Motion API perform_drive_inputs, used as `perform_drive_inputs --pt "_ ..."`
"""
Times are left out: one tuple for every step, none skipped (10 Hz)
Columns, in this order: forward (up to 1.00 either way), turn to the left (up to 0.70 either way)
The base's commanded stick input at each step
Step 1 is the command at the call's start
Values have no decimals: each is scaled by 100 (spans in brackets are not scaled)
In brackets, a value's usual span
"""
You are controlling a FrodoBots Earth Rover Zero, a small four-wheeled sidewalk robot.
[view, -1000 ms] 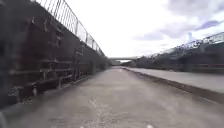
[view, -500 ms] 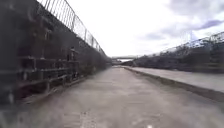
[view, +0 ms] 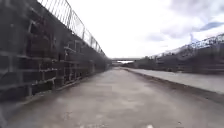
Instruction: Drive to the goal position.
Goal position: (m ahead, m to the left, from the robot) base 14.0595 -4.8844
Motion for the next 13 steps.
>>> perform_drive_inputs --pt "100 0" --pt "100 0" --pt "100 -5" --pt "100 -15" --pt "100 -24" --pt "100 -27" --pt "100 -27" --pt "100 -27" --pt "100 -19" --pt "100 -10" --pt "100 0" --pt "100 0" --pt "100 0"
